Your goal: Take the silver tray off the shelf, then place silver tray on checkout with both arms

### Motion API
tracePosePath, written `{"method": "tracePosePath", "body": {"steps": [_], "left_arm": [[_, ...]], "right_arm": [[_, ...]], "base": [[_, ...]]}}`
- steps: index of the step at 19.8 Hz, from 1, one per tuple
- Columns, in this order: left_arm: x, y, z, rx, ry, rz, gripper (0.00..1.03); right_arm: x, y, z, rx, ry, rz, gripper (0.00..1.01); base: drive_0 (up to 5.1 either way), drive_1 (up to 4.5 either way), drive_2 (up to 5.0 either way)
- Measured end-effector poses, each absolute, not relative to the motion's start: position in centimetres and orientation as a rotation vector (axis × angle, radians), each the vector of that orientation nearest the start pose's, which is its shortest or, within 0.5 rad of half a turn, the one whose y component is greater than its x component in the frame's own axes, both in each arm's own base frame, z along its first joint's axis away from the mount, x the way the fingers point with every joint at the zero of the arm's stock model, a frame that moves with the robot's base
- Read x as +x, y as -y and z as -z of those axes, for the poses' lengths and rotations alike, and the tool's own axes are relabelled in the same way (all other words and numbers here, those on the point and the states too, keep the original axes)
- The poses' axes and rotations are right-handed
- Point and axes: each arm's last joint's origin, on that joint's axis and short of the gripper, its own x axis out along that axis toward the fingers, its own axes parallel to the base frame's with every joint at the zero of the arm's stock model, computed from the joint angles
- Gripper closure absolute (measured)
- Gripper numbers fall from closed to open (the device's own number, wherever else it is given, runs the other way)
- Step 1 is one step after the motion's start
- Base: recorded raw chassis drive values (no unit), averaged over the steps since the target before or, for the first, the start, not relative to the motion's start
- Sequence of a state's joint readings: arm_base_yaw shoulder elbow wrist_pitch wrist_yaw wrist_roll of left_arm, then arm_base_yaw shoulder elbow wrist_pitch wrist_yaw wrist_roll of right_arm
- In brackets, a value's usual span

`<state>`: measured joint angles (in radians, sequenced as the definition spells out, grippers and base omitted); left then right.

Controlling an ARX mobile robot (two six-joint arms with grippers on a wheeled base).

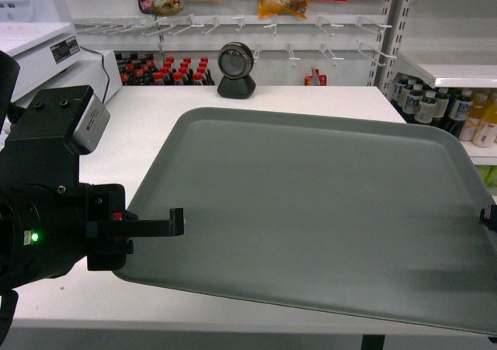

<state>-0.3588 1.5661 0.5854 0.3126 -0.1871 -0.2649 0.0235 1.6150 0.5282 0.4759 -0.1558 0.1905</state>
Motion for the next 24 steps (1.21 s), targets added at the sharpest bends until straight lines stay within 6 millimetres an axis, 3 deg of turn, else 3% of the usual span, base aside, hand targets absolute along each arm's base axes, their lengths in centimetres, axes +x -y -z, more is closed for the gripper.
{"method": "tracePosePath", "body": {"steps": [12, 15, 17, 19, 24], "left_arm": [[26.5, 9.3, -13.8, -0.075, -0.658, 0.079, 1.0], [26.6, 9.4, -13.8, -0.076, -0.659, 0.081, 1.0], [27.2, 10.2, -14.2, -0.017, -0.757, -0.102, 1.0], [28.2, 9.2, -14.3, -0.045, -0.771, -0.214, 0.99], [31.7, 6.0, -12.2, -0.182, -0.755, -0.186, 1.0]], "right_arm": [[27.8, -1.1, -12.3, 0.225, -0.622, -0.116, 0.98], [27.8, -1.0, -12.3, 0.226, -0.625, -0.114, 0.98], [28.1, -1.4, -12.2, 0.202, -0.592, -0.19, 0.98], [30.5, -2.5, -11.7, 0.145, -0.608, -0.31, 0.98], [37.4, -4.2, -9.8, 0.126, -0.618, -0.386, 0.98]], "base": [[-0.1, 3.83, -4.0], [0.0, 0.0, 0.0], [0.0, 0.0, 0.0], [0.0, 0.0, 0.0], [0.0, 0.0, 0.0]]}}
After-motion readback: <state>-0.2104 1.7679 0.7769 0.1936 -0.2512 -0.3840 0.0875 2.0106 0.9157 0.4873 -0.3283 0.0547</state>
